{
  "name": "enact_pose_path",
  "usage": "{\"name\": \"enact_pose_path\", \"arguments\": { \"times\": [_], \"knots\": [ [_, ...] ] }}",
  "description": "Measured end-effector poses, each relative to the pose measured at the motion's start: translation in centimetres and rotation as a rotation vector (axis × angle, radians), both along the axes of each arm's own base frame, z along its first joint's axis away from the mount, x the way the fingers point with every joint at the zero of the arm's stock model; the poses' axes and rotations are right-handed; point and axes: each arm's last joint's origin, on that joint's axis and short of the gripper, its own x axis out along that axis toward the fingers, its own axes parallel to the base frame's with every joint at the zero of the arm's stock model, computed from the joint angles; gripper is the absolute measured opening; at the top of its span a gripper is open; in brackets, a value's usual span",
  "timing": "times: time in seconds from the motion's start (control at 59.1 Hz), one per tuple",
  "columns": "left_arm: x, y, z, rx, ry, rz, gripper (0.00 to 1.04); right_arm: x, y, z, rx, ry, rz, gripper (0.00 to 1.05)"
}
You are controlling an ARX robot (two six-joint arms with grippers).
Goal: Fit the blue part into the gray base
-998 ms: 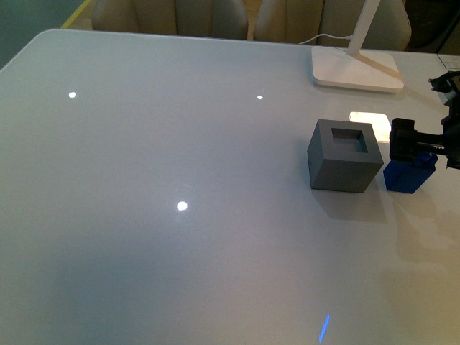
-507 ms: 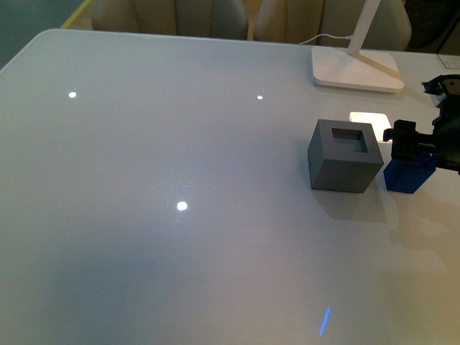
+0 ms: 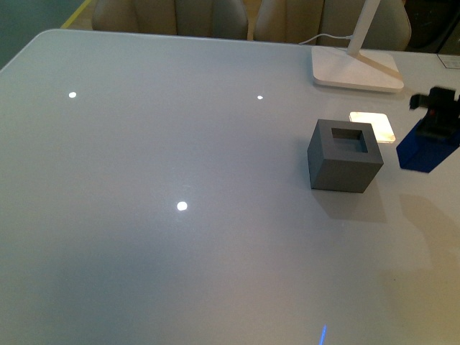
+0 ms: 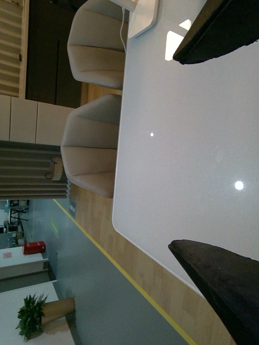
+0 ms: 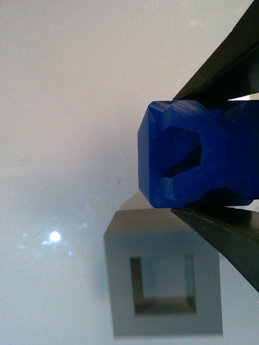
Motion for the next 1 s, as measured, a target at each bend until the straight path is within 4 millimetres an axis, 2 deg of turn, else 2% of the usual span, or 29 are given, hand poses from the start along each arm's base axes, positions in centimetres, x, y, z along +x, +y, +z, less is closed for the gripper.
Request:
{"name": "enact_pose_path", "arguments": {
  "times": [0.118,0.22,0.507,0.693,0.998],
  "knots": [
    [0.0,0.0,0.0,0.000,0.000,0.000,0.97,-0.5,1.2,2.9,0.014,-0.061,0.013,0.45],
    [0.0,0.0,0.0,0.000,0.000,0.000,0.97,-0.9,3.1,3.9,0.033,-0.080,0.026,0.45],
    [0.0,0.0,0.0,0.000,0.000,0.000,0.97,-1.1,7.1,1.9,0.072,-0.023,0.040,0.45],
    [0.0,0.0,0.0,0.000,0.000,0.000,0.97,-0.1,7.6,0.7,0.078,0.006,0.027,0.45],
    [0.0,0.0,0.0,0.000,0.000,0.000,0.97,1.2,7.8,-0.2,0.078,0.016,0.021,0.45]
  ]
}}
